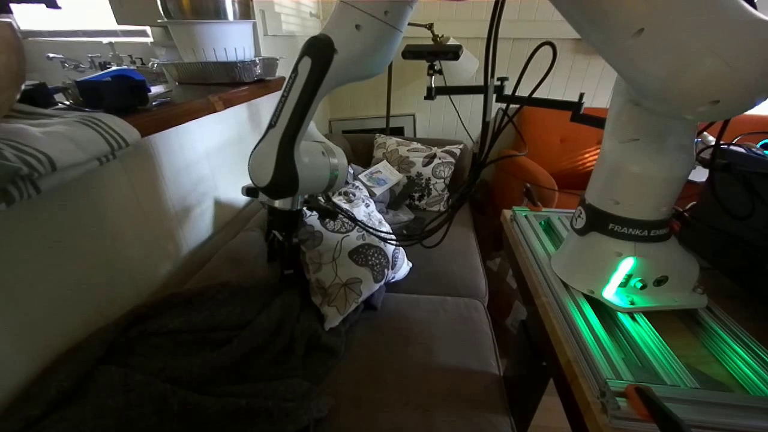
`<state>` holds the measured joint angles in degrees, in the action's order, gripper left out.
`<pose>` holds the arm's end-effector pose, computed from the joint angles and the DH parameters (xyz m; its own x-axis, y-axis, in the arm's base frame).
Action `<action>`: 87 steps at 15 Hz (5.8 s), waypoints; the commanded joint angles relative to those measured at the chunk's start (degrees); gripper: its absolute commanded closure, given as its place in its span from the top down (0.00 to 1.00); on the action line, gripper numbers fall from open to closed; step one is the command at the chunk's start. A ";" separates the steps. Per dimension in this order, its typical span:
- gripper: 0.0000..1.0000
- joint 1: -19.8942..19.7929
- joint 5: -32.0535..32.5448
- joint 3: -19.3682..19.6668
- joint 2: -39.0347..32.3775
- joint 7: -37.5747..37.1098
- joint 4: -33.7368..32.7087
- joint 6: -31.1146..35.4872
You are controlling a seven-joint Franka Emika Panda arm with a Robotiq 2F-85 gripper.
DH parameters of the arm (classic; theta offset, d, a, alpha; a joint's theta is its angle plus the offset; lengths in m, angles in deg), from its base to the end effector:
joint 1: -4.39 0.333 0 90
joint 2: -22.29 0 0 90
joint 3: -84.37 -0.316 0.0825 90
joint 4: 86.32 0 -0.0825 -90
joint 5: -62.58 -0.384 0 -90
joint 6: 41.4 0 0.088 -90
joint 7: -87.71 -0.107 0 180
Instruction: Stretch out the blanket then move the pillow to the right
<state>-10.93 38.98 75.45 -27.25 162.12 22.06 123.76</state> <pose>0.6059 -0.0917 0.0565 0.7188 0.6428 0.2649 0.6700 -0.7422 -0.0170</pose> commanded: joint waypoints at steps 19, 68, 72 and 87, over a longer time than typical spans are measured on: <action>0.01 -3.64 29.75 -3.50 -17.72 -17.04 -15.39 13.17; 0.35 23.94 21.04 27.19 -22.56 -36.28 -36.41 50.17; 0.62 23.88 20.05 30.37 -21.71 -34.43 -35.46 48.85; 1.00 16.40 36.89 30.94 -1.90 -42.28 -8.32 27.47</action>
<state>8.72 68.53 110.10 -36.24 121.53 7.31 156.39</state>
